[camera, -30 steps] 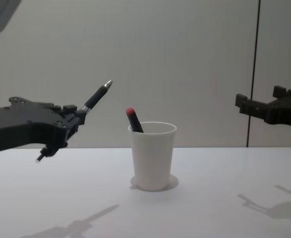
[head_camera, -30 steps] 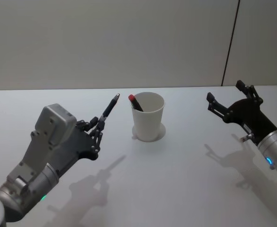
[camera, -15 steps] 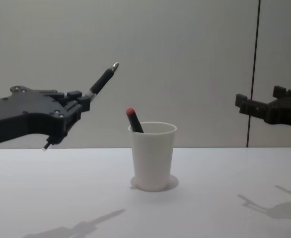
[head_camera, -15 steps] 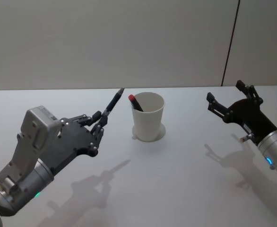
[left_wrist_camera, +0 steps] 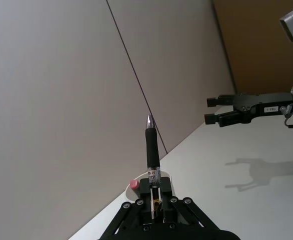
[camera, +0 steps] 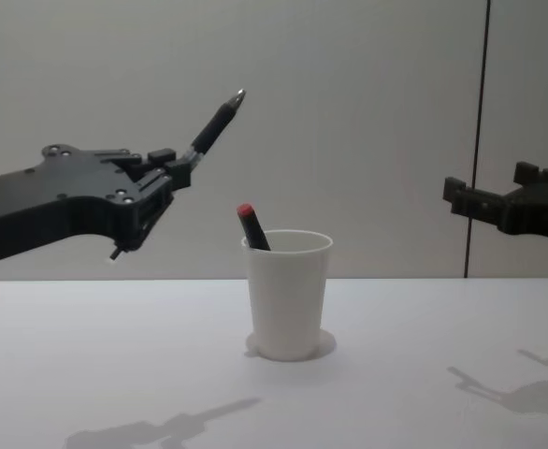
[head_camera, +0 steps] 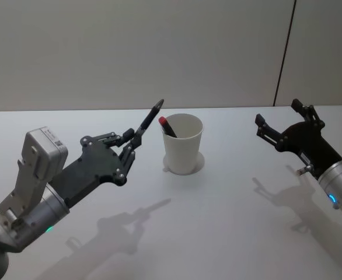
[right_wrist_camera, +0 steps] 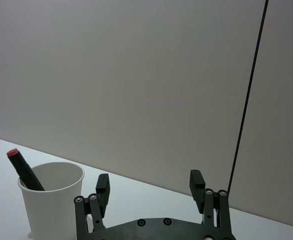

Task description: Place the pen into the pen holder.

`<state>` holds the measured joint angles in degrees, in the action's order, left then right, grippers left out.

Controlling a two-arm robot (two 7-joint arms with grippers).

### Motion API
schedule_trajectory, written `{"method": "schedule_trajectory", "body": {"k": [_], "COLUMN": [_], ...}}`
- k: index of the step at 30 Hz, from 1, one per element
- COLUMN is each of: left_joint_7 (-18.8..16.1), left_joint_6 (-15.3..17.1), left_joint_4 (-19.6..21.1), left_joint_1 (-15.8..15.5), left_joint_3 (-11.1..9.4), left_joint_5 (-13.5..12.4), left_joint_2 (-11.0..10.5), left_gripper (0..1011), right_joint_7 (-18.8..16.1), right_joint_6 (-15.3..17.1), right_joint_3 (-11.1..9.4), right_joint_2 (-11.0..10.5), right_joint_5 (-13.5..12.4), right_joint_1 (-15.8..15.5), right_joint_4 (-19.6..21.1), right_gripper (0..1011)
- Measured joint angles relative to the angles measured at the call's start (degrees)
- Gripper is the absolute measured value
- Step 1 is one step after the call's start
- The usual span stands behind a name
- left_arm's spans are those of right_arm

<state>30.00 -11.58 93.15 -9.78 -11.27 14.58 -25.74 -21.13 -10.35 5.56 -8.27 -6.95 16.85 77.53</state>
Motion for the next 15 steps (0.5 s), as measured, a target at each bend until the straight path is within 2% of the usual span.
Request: {"method": "schedule_trajectory", "body": {"k": [15], "left_joint_7": [8.22], "left_joint_6": [-4.93], "left_joint_4": [-7.42], "left_joint_1": [-5.76], "left_joint_3": [-1.08], "left_joint_5": [1.63], "left_joint_2": [2.41], "left_gripper": [1001], "right_joint_7": [0.00], "right_joint_6": [0.00], "right_joint_3": [0.00], "right_joint_2": [0.00], "right_joint_5": [0.00], "right_joint_1": [0.00], "right_joint_4": [0.00], "right_gripper": [1002]}}
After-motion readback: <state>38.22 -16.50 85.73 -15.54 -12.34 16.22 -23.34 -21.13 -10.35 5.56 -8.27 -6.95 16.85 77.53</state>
